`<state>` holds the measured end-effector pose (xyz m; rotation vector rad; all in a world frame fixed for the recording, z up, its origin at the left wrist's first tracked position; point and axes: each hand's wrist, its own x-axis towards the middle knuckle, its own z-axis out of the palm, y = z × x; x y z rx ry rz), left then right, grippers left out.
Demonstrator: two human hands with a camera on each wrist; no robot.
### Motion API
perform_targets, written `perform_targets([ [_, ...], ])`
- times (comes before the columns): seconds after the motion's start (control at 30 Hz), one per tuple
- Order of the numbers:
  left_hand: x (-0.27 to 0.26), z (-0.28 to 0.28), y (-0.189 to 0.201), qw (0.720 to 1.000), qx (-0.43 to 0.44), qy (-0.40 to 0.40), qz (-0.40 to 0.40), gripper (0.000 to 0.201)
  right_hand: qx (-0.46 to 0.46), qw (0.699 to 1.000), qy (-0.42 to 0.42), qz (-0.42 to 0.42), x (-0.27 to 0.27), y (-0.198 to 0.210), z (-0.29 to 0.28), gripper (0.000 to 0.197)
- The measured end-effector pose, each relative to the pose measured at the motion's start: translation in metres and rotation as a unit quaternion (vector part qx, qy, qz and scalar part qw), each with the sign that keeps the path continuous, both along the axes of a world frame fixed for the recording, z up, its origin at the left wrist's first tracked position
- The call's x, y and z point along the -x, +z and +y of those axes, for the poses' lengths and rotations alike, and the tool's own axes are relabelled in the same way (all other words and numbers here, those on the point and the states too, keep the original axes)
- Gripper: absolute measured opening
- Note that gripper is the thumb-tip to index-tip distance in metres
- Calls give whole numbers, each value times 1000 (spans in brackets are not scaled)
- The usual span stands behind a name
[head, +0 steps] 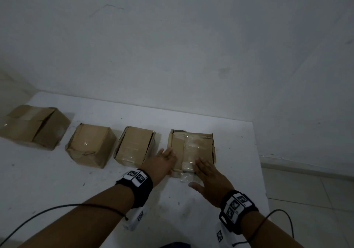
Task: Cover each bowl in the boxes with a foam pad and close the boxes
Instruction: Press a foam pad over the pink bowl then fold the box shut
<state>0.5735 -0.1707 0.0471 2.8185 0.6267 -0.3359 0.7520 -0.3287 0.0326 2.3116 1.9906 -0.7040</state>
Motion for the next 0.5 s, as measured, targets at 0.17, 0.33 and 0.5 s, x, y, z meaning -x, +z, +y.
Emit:
perform_targets([
  [0.17,-15,-22,12,994,90,49,-46,46,-75,995,-53,38,8,-2,5,84],
  [0.33,-16,-26,-8,998,50,34,-28,51,-92,991,-97,2,11,1,13,52],
  [0.5,-18,-27,-21,1000,-15,-5,-9,73,-126,986,-79,-81,13,-9,18,30],
])
